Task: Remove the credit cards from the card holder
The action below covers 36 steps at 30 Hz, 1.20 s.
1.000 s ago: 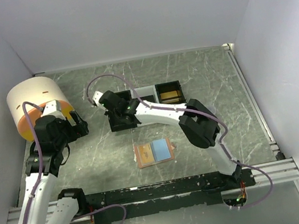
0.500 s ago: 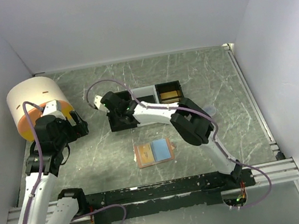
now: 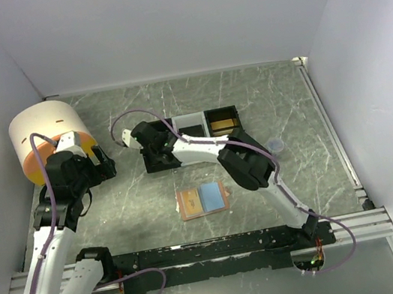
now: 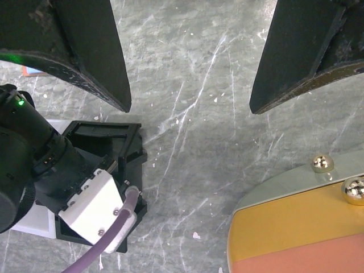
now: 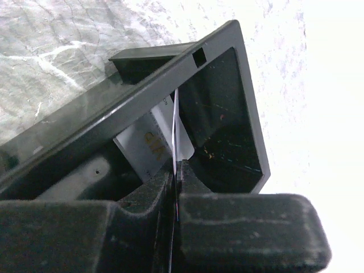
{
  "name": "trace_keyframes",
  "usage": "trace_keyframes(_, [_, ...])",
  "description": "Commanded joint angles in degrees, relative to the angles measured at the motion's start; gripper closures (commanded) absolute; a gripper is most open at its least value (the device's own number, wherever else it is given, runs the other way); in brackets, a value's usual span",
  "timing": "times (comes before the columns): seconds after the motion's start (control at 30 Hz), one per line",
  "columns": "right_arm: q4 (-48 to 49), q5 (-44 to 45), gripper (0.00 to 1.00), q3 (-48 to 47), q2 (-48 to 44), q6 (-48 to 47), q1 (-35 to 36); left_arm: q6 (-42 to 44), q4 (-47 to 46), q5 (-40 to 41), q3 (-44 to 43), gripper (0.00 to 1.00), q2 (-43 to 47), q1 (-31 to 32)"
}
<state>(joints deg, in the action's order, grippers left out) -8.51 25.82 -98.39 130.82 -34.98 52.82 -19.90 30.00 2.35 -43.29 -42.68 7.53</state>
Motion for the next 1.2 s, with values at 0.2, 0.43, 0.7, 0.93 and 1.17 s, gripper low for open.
trace_keyframes(0.2, [-1.3, -0.4, 0.90, -3.3, 3.2, -2.9, -0.9, 1.2, -1.0, -1.2, -0.1, 0.04, -0.6, -0.4])
trace_keyframes(0.43, [-7.9, -5.0, 0.69, -6.2, 2.9, -0.7, -1.4, 1.6, -0.9, -2.2, -0.3, 0.05, -1.8, -0.4])
trace_keyframes(0.7, [-10.0, -7.2, 0.56, -6.5, 1.9, 0.4, -3.0, 1.9, -1.2, -3.6, -0.1, 0.05, -2.3, -0.4])
trace_keyframes(0.93, [-10.3, -8.1, 0.53, -6.3, 1.1, 1.2, -3.0, 2.0, -1.1, -3.8, -0.2, 0.05, -2.7, -0.4])
trace_keyframes(1.17, [-10.2, -11.0, 0.52, -6.0, -1.9, 5.2, -3.0, 2.1, -1.2, -4.2, 0.0, 0.05, -2.8, -0.4])
